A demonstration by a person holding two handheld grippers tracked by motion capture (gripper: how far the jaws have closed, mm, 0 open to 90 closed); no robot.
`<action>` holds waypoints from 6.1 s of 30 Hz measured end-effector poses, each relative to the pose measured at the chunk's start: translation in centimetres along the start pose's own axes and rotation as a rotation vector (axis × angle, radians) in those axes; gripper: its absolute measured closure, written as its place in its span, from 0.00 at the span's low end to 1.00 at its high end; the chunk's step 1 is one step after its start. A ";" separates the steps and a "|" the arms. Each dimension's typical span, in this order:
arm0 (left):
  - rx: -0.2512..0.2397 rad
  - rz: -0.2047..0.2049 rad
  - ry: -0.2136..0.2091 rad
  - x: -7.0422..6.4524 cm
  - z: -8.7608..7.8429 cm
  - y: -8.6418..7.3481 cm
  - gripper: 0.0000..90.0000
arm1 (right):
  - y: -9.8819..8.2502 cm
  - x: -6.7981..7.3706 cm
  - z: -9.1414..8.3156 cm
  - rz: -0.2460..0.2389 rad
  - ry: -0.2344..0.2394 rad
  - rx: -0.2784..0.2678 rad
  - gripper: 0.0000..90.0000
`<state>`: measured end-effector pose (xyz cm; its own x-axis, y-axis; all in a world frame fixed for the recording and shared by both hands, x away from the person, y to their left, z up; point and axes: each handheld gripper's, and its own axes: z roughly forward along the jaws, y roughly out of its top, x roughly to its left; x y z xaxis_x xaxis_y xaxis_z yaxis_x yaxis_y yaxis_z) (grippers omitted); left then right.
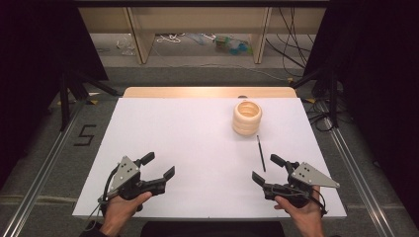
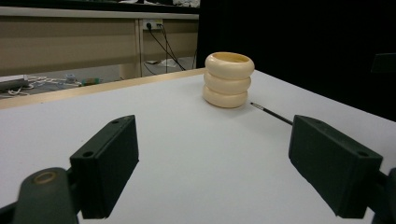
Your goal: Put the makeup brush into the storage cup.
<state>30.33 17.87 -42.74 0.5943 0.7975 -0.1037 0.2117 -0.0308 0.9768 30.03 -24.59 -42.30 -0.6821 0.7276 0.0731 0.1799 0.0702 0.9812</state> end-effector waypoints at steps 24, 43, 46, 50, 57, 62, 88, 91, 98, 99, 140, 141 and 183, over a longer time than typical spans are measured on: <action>0.006 0.001 -0.001 -0.1 0.1 0.0 0.17 | 0.1 -1.4 0.1 0.003 -0.048 0.146 0.17; 0.008 -0.002 -0.005 -0.1 0.2 -0.1 0.18 | 2.7 -3.4 1.5 -0.049 -0.098 0.305 0.20; 0.008 -0.006 -0.006 -0.1 0.2 -0.1 0.18 | 3.1 -3.6 1.7 -0.049 -0.096 0.337 0.21; 0.010 -0.007 -0.008 -0.1 0.2 -0.1 0.18 | 4.0 -4.2 2.2 -0.058 -0.101 0.389 0.22; 0.011 -0.007 -0.010 -0.1 0.2 -0.1 0.18 | 4.8 -4.8 2.9 -0.067 -0.102 0.417 0.22; 0.010 -0.007 -0.009 -0.1 0.2 -0.1 0.18 | 5.3 -5.0 3.8 -0.073 -0.092 0.463 0.22; 0.010 -0.012 -0.015 -0.1 0.3 -0.1 0.18 | 5.8 -7.7 8.5 -0.070 -0.088 0.632 0.26; 0.011 -0.010 -0.014 -0.1 0.3 -0.1 0.18 | 5.5 -8.0 9.1 -0.055 -0.089 0.662 0.26; 0.011 -0.009 -0.016 -0.1 0.3 -0.1 0.18 | 5.2 -8.8 10.2 -0.055 -0.097 0.728 0.26; 0.010 -0.010 -0.016 -0.1 0.3 -0.1 0.18 | 5.2 -8.8 10.2 -0.055 -0.097 0.728 0.26; 0.015 -0.013 -0.025 -0.2 0.3 -0.1 0.18 | 2.4 -12.0 14.0 0.026 -0.117 0.992 0.35; 0.014 -0.014 -0.025 -0.2 0.3 -0.1 0.18 | 2.4 -12.1 14.1 0.019 -0.114 0.997 0.35; 0.006 -0.015 -0.026 -0.1 0.2 0.0 0.18 | 0.9 -12.2 14.5 0.062 -0.073 1.128 0.63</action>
<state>30.45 17.64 -42.75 0.6111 0.7820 -0.1229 0.2250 -0.0228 0.9741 48.84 -23.51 -44.88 -0.6136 0.7866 0.0690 0.7737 0.5814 0.2517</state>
